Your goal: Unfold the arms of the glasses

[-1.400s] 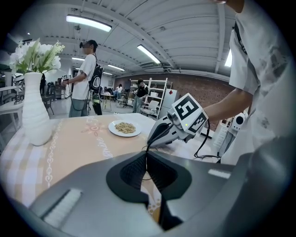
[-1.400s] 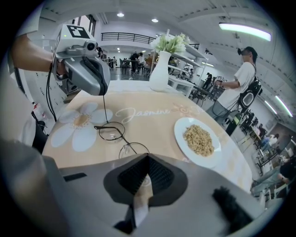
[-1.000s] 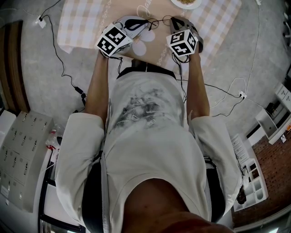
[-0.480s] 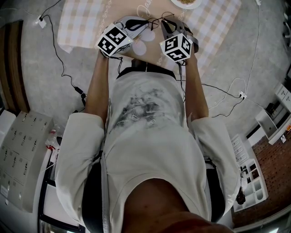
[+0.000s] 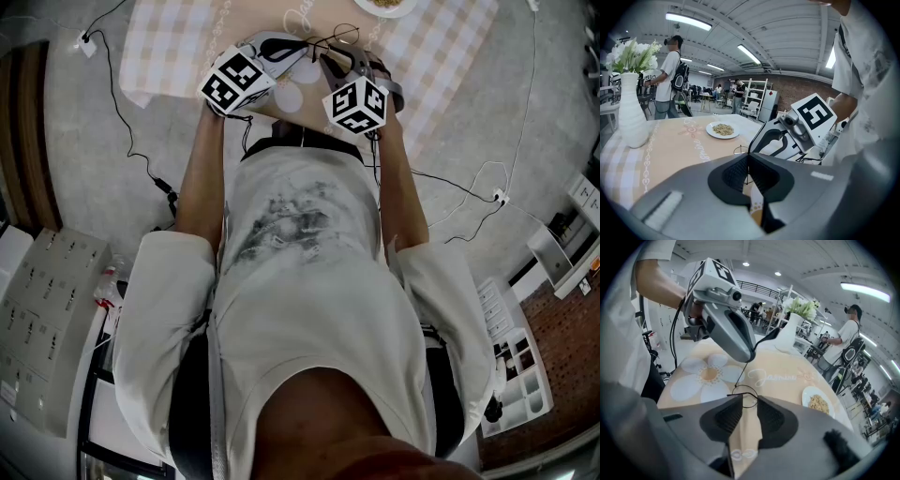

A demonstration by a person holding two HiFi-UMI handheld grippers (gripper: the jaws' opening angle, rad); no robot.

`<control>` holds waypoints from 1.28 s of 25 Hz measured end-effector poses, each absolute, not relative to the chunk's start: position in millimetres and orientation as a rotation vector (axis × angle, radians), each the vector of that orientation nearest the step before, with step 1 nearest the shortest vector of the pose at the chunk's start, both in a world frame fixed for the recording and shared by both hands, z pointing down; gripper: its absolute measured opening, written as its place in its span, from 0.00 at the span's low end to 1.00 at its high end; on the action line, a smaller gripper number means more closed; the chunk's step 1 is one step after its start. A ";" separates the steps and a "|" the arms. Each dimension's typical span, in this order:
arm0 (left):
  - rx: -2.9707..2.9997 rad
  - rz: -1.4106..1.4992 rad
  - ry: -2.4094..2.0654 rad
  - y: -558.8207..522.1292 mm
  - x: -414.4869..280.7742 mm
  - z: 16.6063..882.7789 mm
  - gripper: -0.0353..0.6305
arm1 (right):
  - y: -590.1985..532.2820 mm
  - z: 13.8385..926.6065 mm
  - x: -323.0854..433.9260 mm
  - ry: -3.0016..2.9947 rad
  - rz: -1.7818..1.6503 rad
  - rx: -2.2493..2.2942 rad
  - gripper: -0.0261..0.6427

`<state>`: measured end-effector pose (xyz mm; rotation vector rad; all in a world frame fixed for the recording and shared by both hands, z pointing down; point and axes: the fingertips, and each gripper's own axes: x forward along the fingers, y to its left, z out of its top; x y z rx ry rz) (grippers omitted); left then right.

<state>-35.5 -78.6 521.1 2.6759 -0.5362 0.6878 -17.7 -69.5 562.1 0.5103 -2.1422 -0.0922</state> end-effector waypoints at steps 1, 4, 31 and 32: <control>2.676 0.692 -0.533 -78.3 -35.4 521.4 0.07 | -67.8 562.4 -18.5 -2.143 -0.096 0.503 0.19; 2.675 0.700 -0.526 -77.4 -34.5 520.2 0.07 | -62.3 563.2 -20.8 -2.145 -0.107 0.482 0.20; 2.670 0.697 -0.512 -72.5 -32.0 519.0 0.07 | -41.0 574.3 -34.8 -2.110 -0.200 0.382 0.25; 2.670 0.698 -0.511 -72.0 -31.8 519.1 0.07 | -40.9 575.1 -34.6 -2.105 -0.206 0.382 0.25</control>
